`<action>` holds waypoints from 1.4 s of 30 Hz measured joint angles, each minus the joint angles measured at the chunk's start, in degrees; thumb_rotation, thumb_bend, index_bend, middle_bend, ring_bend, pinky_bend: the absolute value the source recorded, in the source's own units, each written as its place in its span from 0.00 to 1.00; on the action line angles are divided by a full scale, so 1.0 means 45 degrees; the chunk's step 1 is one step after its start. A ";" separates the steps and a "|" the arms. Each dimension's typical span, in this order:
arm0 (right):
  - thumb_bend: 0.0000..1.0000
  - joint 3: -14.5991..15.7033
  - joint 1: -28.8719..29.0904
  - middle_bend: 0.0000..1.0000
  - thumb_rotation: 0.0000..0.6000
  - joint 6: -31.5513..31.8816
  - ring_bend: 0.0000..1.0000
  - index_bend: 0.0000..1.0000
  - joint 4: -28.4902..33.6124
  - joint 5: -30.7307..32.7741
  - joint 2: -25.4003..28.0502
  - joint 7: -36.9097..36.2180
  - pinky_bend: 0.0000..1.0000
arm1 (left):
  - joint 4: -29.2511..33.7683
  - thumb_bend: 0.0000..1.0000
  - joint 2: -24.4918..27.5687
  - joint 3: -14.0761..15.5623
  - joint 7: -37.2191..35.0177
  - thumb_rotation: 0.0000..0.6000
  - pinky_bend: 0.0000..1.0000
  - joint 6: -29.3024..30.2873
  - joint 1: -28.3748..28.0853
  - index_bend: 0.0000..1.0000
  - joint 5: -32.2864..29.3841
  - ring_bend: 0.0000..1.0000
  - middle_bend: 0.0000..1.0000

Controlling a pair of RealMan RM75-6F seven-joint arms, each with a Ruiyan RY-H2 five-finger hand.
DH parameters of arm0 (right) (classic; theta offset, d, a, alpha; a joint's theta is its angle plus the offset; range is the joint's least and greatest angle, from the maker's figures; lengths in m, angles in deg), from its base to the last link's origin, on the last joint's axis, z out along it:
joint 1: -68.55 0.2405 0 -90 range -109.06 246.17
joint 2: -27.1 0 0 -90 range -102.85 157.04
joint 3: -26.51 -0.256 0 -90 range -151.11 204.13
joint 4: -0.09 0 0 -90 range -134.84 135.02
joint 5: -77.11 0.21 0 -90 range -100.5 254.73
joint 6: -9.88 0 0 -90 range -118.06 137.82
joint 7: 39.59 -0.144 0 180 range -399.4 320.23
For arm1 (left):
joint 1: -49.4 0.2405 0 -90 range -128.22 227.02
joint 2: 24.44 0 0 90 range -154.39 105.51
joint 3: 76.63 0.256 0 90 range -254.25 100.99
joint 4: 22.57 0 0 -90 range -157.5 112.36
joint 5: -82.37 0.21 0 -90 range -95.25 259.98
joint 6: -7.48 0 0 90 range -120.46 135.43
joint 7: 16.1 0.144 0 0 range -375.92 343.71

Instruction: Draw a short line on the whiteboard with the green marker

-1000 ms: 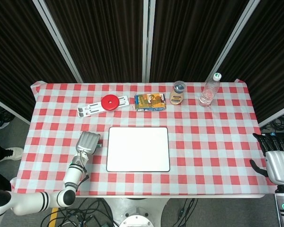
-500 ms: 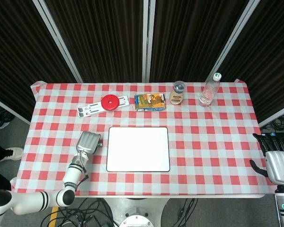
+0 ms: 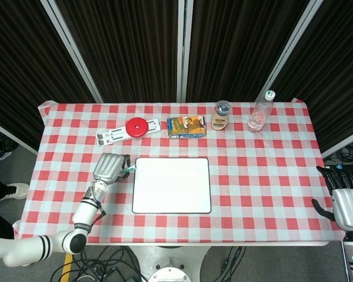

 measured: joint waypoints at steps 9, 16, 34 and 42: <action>0.16 0.0045 -0.0113 0.17 1.00 0.0116 0.09 0.11 0.0095 -0.0041 0.0080 0.0023 0.11 | -0.1284 0.48 -0.0907 -0.0326 -0.5473 1.00 0.96 -0.0501 -0.0124 0.56 0.2952 0.82 0.61; 0.16 0.0084 -0.0096 0.17 1.00 -0.0002 0.09 0.11 0.0095 -0.0039 0.0039 0.0015 0.11 | -0.3413 0.48 -0.1939 0.0181 -0.6796 1.00 0.95 -0.0497 -0.0390 0.56 0.4660 0.81 0.61; 0.16 0.0058 -0.0048 0.16 1.00 -0.0170 0.09 0.11 0.0172 0.0072 0.0050 0.0116 0.11 | -0.6462 0.48 -0.3683 0.1158 -0.8043 1.00 0.95 -0.0179 -0.0971 0.56 0.6276 0.81 0.61; 0.16 0.0106 -0.0221 0.16 1.00 -0.0090 0.09 0.11 0.0059 0.0192 0.0125 -0.0056 0.11 | -0.6660 0.48 -0.4337 0.0966 -0.8046 1.00 0.95 -0.0389 -0.1494 0.56 0.6364 0.81 0.61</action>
